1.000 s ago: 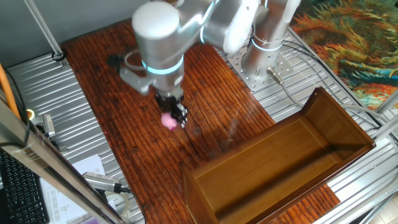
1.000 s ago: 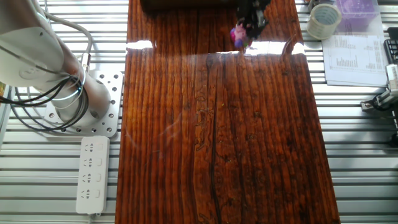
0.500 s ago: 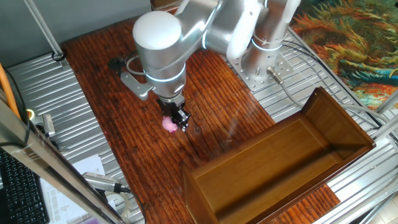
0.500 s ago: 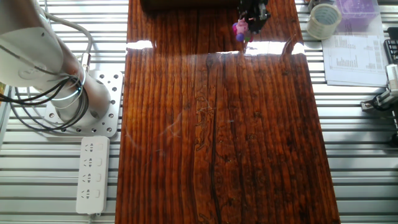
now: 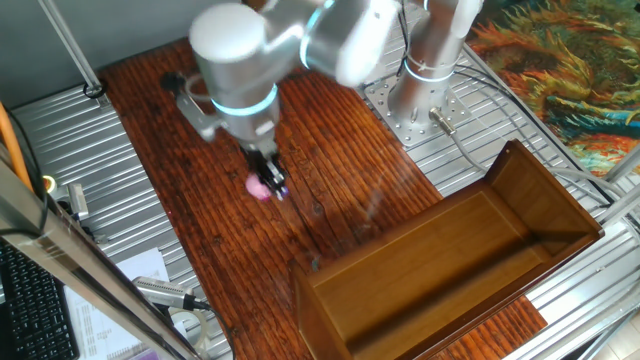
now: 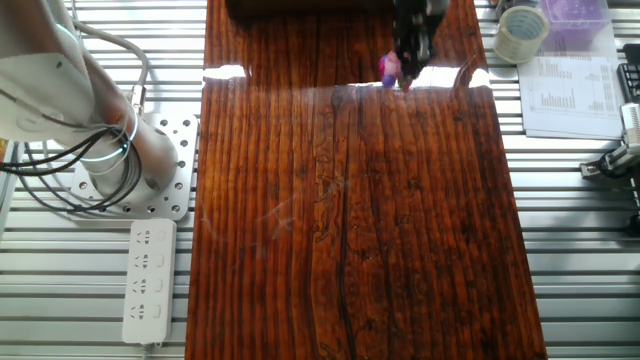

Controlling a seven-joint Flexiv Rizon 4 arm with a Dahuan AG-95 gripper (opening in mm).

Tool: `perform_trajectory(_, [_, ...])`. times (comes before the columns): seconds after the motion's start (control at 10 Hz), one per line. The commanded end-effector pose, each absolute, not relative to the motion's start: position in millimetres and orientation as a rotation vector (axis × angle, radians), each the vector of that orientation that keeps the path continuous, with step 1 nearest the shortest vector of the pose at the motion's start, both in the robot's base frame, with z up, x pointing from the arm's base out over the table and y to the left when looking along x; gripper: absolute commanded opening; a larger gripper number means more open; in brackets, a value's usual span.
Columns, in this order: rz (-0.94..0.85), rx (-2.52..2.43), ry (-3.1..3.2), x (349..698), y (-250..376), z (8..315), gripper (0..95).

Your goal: Take the object down from the shelf

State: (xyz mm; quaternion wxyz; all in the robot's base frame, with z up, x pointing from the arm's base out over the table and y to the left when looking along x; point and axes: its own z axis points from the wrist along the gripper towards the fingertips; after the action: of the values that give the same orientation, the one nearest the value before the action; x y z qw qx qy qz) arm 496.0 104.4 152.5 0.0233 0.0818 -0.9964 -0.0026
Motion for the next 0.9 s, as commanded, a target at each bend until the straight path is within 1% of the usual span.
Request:
perform_trajectory(0.1, [0.003,0.399,-3.065,496,77,150,0.0])
perform_trajectory(0.3, [0.010,0.478,-3.053,492,48,148,0.0])
perform_trajectory(0.5, [0.022,0.523,-3.053,491,41,148,0.0])
perform_trajectory(0.9, [0.034,0.239,-3.060,491,41,148,0.0])
